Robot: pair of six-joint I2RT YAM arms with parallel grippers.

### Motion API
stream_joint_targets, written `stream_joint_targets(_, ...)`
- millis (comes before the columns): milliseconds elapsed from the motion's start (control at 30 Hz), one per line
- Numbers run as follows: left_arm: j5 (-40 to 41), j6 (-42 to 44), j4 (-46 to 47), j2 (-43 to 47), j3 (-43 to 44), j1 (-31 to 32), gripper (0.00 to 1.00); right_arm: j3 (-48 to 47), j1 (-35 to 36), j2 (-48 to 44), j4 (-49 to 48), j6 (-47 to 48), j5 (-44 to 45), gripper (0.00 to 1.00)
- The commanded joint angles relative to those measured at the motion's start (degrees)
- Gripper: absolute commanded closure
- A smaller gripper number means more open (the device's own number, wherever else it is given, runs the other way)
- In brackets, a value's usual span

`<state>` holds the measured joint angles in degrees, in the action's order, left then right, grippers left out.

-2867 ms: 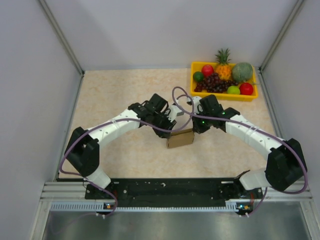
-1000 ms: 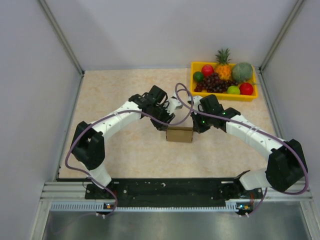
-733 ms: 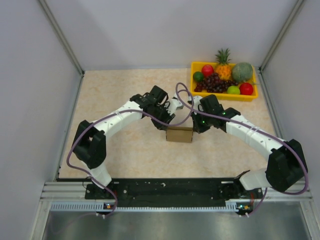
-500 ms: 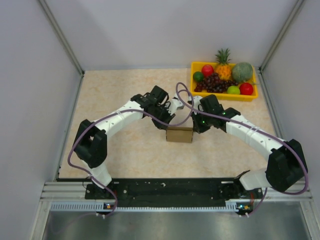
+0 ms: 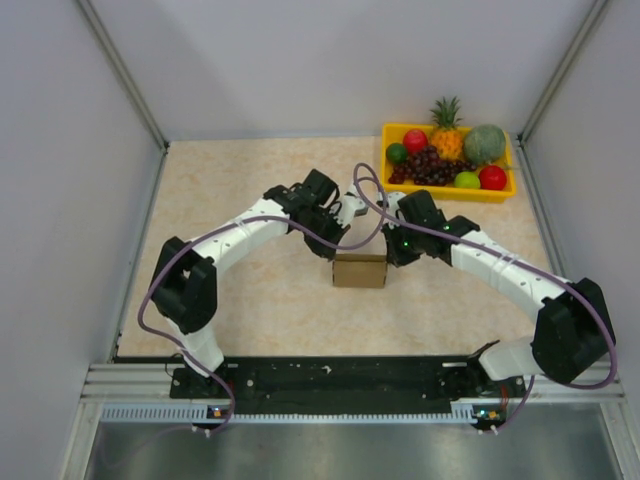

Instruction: Fold the paper box

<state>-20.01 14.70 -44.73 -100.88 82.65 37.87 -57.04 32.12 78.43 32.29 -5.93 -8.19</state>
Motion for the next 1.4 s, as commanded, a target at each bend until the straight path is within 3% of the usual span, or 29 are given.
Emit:
stream_joint_targets(0, -3.5, -10.1, 0.6, -1.4, 2.1, -0.2, 1.0, -2.1, 3.6, -0.7, -2.2, -4.2, 3.2, 1.0)
stream_joint_targets(233, 1.7, -17.3, 2.3, -1.2, 2.1, 1.9, 1.0, -2.6, 8.0, -0.4, -2.2, -12.2, 14.4, 1.0)
stream_joint_targets(567, 7.7, -24.4, 3.7, -0.9, 3.0, 3.3, 1.0, -3.7, 8.8, -0.7, 0.8, -30.8, 19.4, 1.0)
stream_joint_targets(1067, 7.7, -34.2, 2.0, -0.6, 5.0, 4.0, 1.0, 2.8, 17.0, -2.2, -1.3, -39.3, 41.9, 1.0)
stream_joint_targets(1200, 8.2, -36.5, 4.9, 0.6, 2.2, 4.5, 1.0, 8.3, 17.7, -4.3, -9.2, -38.5, 41.9, 1.0)
stream_joint_targets(1367, 8.4, -38.5, 6.2, 0.5, 1.5, 4.4, 1.0, 9.3, 18.2, -4.0, -12.4, -35.6, 42.6, 1.0)
